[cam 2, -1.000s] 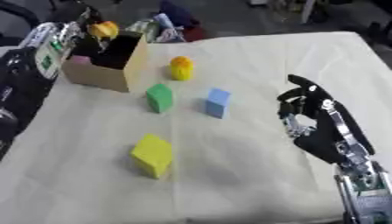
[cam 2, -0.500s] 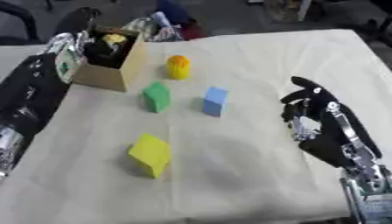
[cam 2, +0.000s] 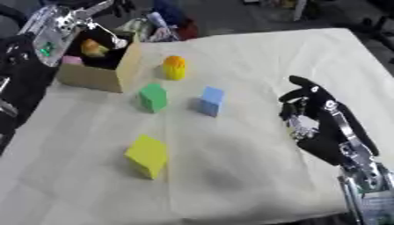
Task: Pick up objects on the table and place them in the box.
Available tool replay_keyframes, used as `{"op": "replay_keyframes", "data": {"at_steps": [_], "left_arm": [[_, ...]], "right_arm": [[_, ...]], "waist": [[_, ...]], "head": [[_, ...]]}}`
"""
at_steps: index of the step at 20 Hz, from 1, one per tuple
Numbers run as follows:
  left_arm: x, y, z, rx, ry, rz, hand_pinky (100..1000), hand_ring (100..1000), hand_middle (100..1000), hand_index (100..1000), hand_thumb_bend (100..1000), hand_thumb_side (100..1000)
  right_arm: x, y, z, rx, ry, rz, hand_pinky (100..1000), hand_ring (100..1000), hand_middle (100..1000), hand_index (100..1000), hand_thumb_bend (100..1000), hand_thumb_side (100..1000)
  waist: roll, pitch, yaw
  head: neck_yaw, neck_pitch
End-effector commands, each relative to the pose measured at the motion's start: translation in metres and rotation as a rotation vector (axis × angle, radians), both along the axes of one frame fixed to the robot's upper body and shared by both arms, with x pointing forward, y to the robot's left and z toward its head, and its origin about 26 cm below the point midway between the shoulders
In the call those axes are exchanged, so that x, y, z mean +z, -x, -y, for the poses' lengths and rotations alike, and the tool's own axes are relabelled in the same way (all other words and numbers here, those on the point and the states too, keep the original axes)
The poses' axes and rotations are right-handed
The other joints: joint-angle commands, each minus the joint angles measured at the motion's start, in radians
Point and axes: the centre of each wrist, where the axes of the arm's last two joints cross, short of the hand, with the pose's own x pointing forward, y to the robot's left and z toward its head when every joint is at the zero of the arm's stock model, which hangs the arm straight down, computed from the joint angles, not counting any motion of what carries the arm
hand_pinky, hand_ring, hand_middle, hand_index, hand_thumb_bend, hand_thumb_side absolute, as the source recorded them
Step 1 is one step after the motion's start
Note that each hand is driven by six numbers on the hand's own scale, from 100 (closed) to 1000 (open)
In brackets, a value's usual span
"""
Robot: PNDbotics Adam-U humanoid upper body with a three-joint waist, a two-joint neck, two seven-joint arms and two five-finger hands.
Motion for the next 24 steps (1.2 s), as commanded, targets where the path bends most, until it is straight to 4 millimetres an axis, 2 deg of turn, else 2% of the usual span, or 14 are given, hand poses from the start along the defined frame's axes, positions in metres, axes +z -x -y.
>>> {"op": "replay_keyframes", "data": {"at_steps": [1, 3, 7, 10, 17, 24], "left_arm": [[0.014, 0.007, 0.015, -0.142, -0.155, -0.081, 821, 774, 796, 900, 496, 222], [0.009, 0.011, 0.028, -0.205, -0.241, -0.121, 845, 803, 828, 920, 545, 220], [-0.001, 0.016, 0.042, -0.274, -0.367, -0.156, 865, 827, 851, 934, 583, 147], [-0.014, 0.014, 0.044, -0.272, -0.4, -0.173, 864, 827, 849, 930, 568, 100], [-0.047, 0.004, 0.04, -0.248, -0.418, -0.238, 855, 817, 832, 900, 546, 100], [-0.07, 0.002, 0.044, -0.249, -0.379, -0.218, 842, 801, 819, 887, 475, 100]], "right_arm": [[0.01, -0.001, 0.002, -0.007, 0.005, 0.034, 562, 562, 637, 922, 100, 455], [0.01, -0.002, 0.002, -0.006, 0.003, 0.036, 561, 562, 637, 922, 100, 455], [0.01, -0.002, 0.002, -0.008, 0.002, 0.036, 561, 562, 637, 922, 100, 456], [0.01, -0.001, 0.001, -0.003, 0.001, 0.037, 561, 562, 637, 922, 100, 456], [0.01, -0.002, 0.0, -0.001, -0.002, 0.038, 561, 562, 637, 922, 100, 455], [0.011, -0.002, -0.002, 0.007, -0.006, 0.039, 562, 562, 637, 922, 100, 455]], "waist": [[0.007, -0.007, -0.003], [0.006, -0.008, -0.008], [0.007, -0.007, -0.012], [0.008, -0.006, -0.012], [0.004, -0.004, -0.017], [0.003, 0.001, -0.023]], "head": [[-0.003, 0.004], [-0.003, 0.004], [-0.012, 0.004], [-0.017, 0.004], [-0.014, 0.004], [-0.012, 0.004]]}}
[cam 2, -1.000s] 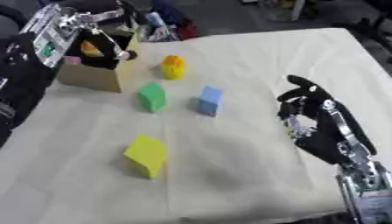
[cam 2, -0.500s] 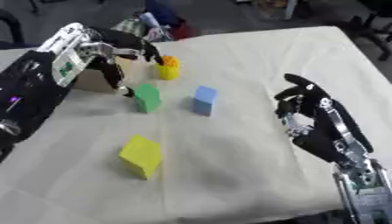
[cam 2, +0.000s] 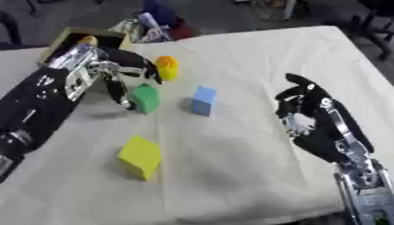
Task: Pick up objects on the table and place them in the box.
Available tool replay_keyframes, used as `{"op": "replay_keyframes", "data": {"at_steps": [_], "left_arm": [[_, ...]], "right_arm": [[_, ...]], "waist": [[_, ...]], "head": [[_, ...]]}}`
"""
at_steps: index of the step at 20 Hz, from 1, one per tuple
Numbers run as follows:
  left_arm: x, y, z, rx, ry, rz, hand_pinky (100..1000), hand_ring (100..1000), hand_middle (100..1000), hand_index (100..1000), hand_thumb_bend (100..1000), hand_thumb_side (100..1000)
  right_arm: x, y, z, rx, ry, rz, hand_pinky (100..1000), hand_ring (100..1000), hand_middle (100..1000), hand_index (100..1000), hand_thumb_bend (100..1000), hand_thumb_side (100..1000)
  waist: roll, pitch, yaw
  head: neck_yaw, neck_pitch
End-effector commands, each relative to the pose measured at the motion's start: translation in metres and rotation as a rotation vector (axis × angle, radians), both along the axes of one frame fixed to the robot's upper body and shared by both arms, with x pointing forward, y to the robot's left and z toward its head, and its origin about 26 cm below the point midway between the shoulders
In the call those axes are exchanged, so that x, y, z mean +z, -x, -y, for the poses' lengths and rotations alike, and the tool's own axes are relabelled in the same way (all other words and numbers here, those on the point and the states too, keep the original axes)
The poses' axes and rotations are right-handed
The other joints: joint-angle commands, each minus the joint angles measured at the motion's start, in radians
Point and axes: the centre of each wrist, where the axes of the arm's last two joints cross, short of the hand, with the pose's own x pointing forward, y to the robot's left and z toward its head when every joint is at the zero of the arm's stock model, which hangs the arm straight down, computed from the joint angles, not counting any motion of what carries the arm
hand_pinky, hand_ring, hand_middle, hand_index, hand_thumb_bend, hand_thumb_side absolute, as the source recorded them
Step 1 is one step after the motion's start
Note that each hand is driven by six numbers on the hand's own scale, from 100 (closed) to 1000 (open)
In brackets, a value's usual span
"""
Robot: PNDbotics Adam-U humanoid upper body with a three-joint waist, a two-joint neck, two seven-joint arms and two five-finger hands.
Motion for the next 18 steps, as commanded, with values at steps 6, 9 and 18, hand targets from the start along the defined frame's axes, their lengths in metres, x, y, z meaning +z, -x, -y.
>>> {"op": "replay_keyframes", "data": {"at_steps": [6, 9, 18], "left_arm": [[-0.007, -0.004, -0.002, -0.031, -0.042, 0.011, 770, 664, 665, 769, 403, 100], [0.011, -0.004, -0.009, -0.015, -0.015, 0.071, 663, 486, 467, 594, 333, 100], [0.109, 0.004, -0.054, 0.259, 0.173, 0.409, 653, 489, 464, 600, 333, 100]], "right_arm": [[0.009, -0.001, -0.001, 0.006, -0.003, 0.033, 562, 562, 637, 922, 100, 455], [0.009, -0.001, -0.001, 0.004, -0.003, 0.03, 562, 563, 637, 922, 100, 456], [0.004, 0.0, 0.002, -0.005, 0.005, 0.015, 562, 563, 637, 922, 100, 454]], "waist": [[-0.001, 0.001, -0.008], [0.001, -0.002, -0.002], [0.002, -0.018, 0.017]], "head": [[0.004, 0.004], [0.002, 0.004], [-0.001, 0.004]]}}
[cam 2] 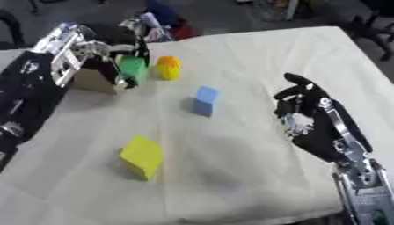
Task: Pick up objects on the table and place them in the box.
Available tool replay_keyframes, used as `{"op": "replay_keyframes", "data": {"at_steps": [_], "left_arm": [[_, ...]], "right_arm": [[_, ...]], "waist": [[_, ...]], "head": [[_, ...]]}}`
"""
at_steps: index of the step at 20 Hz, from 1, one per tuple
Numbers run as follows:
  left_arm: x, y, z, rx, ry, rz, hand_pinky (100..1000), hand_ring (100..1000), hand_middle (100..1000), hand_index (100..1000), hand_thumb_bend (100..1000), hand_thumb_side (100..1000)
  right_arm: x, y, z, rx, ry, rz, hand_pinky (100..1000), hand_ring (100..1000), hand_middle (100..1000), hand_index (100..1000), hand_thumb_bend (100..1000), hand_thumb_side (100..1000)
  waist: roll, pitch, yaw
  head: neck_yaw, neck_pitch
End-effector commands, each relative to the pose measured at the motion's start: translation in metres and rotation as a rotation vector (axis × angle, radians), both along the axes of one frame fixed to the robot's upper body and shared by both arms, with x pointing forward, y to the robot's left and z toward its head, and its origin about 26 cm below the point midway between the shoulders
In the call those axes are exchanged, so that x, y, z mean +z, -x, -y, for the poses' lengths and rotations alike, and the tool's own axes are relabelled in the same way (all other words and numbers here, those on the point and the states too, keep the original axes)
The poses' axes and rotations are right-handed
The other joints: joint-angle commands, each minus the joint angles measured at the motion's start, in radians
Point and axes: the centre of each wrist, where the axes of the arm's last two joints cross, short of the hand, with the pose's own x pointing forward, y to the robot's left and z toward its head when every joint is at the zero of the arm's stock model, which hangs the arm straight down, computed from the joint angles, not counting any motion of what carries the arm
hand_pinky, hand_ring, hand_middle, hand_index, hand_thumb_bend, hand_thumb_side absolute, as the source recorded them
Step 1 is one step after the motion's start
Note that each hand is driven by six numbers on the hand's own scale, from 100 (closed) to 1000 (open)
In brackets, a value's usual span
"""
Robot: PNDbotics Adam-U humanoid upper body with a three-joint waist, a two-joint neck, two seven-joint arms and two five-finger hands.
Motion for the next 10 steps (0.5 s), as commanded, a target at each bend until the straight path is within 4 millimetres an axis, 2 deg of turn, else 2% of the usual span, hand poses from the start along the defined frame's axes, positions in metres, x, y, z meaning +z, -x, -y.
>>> {"op": "replay_keyframes", "data": {"at_steps": [1, 5, 8, 10], "left_arm": [[0.027, -0.004, -0.035, 0.224, 0.099, 0.132, 653, 491, 467, 605, 330, 101], [0.002, -0.018, -0.063, 0.493, 0.148, 0.205, 657, 512, 489, 634, 346, 119], [-0.017, -0.022, -0.07, 0.602, 0.14, 0.266, 668, 520, 498, 646, 358, 130], [-0.029, -0.023, -0.073, 0.653, 0.122, 0.311, 713, 600, 587, 738, 426, 143]], "right_arm": [[0.005, -0.001, 0.003, -0.004, 0.01, 0.018, 562, 563, 637, 922, 100, 453], [0.004, -0.001, 0.003, -0.001, 0.012, 0.014, 562, 563, 637, 922, 100, 452], [0.005, -0.001, 0.001, 0.008, 0.01, 0.015, 562, 563, 637, 922, 100, 452], [0.005, -0.001, 0.0, 0.01, 0.009, 0.017, 563, 563, 638, 923, 100, 452]], "waist": [[0.001, -0.018, 0.001], [-0.002, -0.018, -0.003], [-0.003, -0.014, -0.007], [-0.005, -0.012, -0.01]], "head": [[0.001, 0.004], [0.006, 0.004], [0.009, 0.004], [0.009, 0.004]]}}
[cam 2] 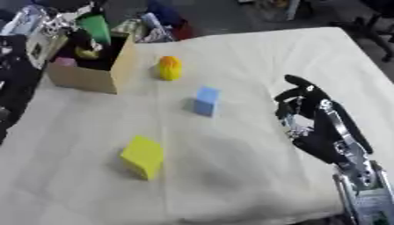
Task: Pick up objects on the table and place them in the box.
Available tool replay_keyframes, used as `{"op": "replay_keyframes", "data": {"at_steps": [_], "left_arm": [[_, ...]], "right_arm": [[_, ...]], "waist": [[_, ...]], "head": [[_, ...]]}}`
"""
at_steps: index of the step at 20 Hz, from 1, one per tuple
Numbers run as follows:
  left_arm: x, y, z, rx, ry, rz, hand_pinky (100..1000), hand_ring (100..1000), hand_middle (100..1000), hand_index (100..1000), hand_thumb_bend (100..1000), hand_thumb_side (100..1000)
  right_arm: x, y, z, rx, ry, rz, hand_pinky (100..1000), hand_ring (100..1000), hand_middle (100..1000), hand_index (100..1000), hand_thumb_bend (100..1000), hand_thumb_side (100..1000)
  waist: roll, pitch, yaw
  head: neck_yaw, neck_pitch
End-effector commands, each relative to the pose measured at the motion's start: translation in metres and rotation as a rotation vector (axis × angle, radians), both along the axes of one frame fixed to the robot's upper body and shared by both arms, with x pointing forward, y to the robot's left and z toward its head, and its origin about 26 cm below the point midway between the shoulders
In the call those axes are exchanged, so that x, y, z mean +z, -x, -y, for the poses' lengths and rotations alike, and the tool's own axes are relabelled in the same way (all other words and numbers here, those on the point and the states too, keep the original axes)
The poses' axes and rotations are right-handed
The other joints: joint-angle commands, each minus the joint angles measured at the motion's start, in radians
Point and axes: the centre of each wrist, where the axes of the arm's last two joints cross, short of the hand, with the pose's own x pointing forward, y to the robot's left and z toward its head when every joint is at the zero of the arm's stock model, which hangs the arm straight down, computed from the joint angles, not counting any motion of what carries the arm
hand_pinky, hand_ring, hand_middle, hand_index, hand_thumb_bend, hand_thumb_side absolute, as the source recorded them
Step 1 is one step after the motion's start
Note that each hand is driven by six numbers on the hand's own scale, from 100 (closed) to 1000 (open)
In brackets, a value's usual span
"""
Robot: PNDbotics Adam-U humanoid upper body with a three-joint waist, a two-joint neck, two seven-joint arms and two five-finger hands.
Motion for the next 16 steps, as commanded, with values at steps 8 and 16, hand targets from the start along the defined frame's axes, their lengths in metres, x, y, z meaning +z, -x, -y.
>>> {"op": "replay_keyframes", "data": {"at_steps": [8, 16], "left_arm": [[0.001, 0.0, -0.014, 0.105, -0.015, 0.125, 879, 863, 902, 982, 512, 498], [0.05, 0.018, 0.016, -0.36, -0.058, 0.024, 816, 736, 744, 860, 483, 296]], "right_arm": [[0.007, -0.002, 0.001, 0.003, 0.004, 0.026, 562, 563, 638, 923, 100, 452], [0.007, -0.002, 0.004, -0.016, 0.003, 0.026, 562, 563, 638, 924, 100, 454]], "waist": [[-0.008, -0.009, 0.0], [-0.008, -0.011, 0.017]], "head": [[0.0, 0.004], [-0.003, 0.004]]}}
